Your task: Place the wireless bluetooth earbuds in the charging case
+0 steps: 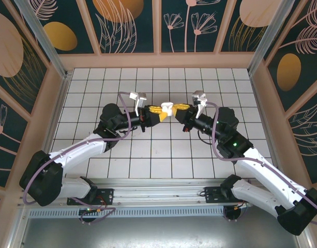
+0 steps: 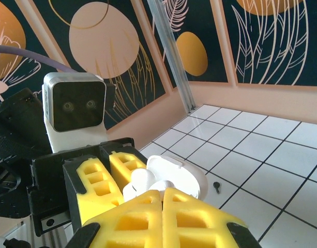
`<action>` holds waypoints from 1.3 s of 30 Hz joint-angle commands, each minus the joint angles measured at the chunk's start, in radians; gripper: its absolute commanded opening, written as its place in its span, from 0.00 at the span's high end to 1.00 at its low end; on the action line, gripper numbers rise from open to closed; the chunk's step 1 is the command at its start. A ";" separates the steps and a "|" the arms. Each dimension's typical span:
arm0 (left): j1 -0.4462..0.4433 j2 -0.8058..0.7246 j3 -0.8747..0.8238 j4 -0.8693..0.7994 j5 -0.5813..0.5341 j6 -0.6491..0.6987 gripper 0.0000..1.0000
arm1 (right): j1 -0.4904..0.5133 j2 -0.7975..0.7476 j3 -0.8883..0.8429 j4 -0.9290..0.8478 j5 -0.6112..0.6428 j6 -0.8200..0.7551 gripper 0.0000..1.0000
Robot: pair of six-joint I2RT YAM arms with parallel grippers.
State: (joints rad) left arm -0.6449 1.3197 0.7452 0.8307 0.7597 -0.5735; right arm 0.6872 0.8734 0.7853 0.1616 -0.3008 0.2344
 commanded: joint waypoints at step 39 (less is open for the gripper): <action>0.005 -0.094 0.006 -0.442 0.006 0.448 1.00 | -0.170 0.206 0.214 -0.330 -0.260 0.355 0.54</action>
State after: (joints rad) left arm -0.6449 1.2304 0.7521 0.4011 0.7475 -0.1799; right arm 0.5335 1.0527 0.9604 -0.1707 -0.4728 0.5083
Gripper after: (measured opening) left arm 0.129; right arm 0.462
